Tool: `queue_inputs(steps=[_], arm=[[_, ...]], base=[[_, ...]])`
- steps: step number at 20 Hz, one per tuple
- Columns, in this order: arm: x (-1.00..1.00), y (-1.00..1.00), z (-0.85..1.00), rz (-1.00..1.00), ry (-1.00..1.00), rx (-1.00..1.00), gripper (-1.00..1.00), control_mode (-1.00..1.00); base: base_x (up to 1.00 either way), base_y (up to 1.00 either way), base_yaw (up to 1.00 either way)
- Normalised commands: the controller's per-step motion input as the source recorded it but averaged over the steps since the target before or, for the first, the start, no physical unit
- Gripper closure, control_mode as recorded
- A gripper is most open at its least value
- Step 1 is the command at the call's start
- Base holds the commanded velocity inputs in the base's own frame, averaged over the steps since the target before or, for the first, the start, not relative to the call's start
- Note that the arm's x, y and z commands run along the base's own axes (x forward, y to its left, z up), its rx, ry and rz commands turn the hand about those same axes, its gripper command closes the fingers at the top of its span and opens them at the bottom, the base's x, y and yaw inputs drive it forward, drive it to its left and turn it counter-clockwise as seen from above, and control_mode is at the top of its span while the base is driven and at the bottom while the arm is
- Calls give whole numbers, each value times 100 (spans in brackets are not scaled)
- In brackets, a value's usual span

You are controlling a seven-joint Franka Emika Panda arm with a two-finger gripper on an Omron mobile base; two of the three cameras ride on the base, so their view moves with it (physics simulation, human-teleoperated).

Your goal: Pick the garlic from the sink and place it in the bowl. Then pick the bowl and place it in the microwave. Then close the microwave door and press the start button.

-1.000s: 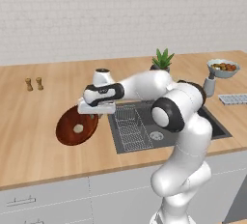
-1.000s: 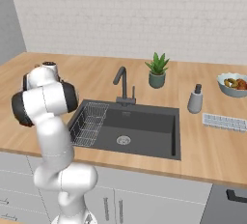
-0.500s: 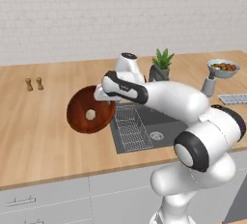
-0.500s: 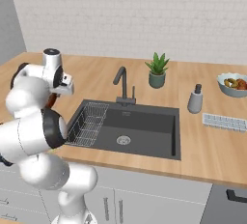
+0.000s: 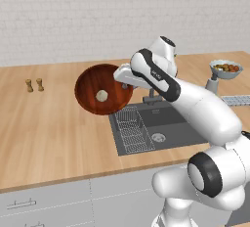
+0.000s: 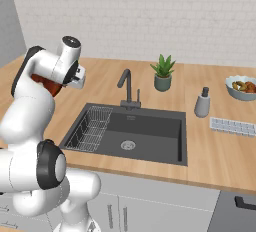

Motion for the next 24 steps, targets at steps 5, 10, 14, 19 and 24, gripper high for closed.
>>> queue_inputs(steps=[5, 10, 14, 19, 24], arm=[[-36, -28, 100, -15, 9, 15, 100, -100], [-56, -22, 72, -37, 22, 12, 100, -100], [-49, -38, 24, -48, 20, 4, 100, -100], [-32, -48, 0, -29, 3, 9, 100, -100], [-26, -40, 0, -16, -10, 5, 100, -100]], base=[[0, 0, 0], [0, 0, 0], [0, 0, 0], [0, 0, 0], [0, 0, 0]])
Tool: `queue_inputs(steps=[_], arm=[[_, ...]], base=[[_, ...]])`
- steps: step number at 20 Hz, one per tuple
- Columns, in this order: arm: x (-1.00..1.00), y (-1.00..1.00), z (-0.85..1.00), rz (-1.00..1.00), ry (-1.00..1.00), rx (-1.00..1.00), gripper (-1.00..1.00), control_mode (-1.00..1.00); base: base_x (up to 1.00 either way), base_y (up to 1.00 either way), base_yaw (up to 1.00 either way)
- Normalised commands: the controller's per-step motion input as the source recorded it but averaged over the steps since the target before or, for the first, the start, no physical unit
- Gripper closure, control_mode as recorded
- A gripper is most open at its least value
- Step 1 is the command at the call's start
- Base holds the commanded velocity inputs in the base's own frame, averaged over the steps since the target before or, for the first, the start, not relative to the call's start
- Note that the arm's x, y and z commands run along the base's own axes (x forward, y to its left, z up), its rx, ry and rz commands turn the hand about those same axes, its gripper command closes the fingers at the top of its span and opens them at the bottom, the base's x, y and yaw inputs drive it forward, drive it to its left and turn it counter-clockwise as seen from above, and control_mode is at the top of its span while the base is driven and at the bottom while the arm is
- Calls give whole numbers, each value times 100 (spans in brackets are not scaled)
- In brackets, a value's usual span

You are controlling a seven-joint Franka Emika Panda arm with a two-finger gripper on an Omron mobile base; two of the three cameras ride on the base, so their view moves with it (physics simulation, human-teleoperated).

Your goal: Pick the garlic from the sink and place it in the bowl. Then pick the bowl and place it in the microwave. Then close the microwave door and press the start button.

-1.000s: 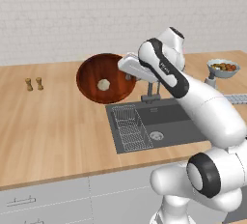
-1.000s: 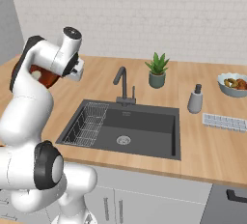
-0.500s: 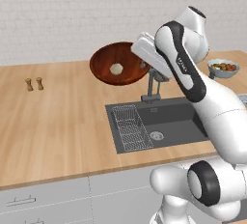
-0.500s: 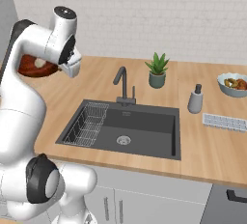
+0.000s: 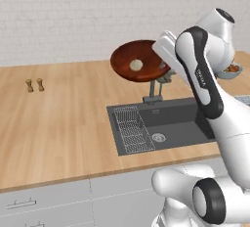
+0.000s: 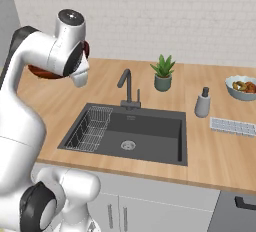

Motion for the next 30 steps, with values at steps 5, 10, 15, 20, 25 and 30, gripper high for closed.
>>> queue_inputs(steps=[5, 10, 15, 20, 25, 30], arm=[[-41, -31, -3, -18, -9, 2, 100, -100], [-29, -16, -18, -1, 1, 9, 100, -100], [-4, 0, -9, 0, 6, 1, 100, -100], [-9, 0, -2, 0, 0, 1, 100, 100], [0, 0, 0, 0, 0, 0, 100, 100], [0, 0, 0, 0, 0, 0, 100, 100]], base=[[0, 0, 0], [0, 0, 0], [0, 0, 0], [-77, -1, -3], [-95, -2, -26], [-10, -9, -86]])
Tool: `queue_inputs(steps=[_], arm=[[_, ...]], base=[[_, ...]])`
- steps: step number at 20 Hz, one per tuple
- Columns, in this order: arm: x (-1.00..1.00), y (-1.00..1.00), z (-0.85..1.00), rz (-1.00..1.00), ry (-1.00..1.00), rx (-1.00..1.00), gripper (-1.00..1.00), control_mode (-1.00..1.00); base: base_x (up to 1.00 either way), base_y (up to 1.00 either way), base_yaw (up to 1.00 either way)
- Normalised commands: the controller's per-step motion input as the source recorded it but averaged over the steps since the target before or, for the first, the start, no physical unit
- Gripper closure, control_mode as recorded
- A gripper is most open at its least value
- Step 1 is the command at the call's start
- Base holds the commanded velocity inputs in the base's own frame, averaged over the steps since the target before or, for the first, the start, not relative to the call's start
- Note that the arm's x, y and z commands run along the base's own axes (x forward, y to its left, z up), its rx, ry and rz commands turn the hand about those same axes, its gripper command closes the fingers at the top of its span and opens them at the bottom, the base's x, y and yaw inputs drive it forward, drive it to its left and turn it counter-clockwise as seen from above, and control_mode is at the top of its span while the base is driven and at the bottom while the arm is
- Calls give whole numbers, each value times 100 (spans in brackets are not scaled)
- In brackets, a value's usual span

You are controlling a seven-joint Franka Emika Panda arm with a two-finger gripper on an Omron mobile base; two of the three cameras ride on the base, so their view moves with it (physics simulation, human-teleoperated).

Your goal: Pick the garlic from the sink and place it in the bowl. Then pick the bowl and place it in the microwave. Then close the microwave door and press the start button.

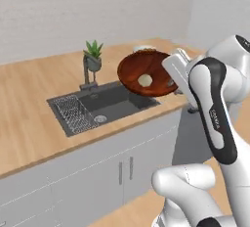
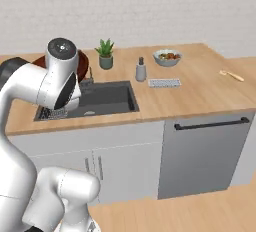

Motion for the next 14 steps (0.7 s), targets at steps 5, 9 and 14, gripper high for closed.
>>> queue_inputs(steps=[5, 9, 14], arm=[[0, 0, 0, 0, 0, 0, 100, 100], [0, 0, 0, 0, 0, 0, 100, 100], [0, 0, 0, 0, 0, 0, 100, 100]], base=[[0, 0, -99], [0, -4, -96], [13, -60, -76]])
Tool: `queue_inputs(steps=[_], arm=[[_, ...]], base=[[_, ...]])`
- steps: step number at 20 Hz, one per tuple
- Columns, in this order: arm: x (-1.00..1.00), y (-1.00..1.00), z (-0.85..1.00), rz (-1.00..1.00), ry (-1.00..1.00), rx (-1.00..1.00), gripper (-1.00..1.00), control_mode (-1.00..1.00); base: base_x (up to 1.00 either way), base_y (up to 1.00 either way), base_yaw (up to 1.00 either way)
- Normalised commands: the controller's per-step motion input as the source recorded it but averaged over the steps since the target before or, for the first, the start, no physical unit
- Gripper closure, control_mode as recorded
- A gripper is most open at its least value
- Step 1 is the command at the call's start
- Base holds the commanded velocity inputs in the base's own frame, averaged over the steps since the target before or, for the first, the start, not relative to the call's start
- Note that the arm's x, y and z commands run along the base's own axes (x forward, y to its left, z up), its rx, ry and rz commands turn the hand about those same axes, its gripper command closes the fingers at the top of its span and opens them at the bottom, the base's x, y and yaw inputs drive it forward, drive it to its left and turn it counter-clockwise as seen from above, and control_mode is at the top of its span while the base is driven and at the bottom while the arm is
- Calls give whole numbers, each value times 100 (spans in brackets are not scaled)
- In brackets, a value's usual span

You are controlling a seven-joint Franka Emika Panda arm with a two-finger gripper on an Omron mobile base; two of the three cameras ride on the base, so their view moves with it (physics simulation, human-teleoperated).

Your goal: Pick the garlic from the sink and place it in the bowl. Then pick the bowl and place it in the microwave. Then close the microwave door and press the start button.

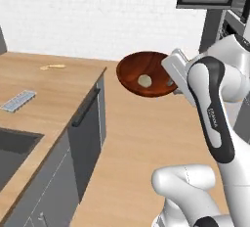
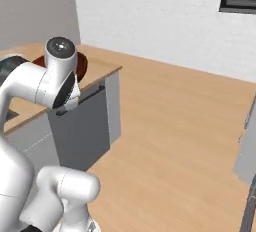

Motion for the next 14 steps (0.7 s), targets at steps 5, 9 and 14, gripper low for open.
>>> queue_inputs(steps=[5, 9, 14], arm=[[0, 0, 0, 0, 0, 0, 100, 100], [0, 0, 0, 0, 0, 0, 100, 100], [0, 0, 0, 0, 0, 0, 100, 100]], base=[[42, -63, -67], [100, -15, -50], [100, 9, -36]])
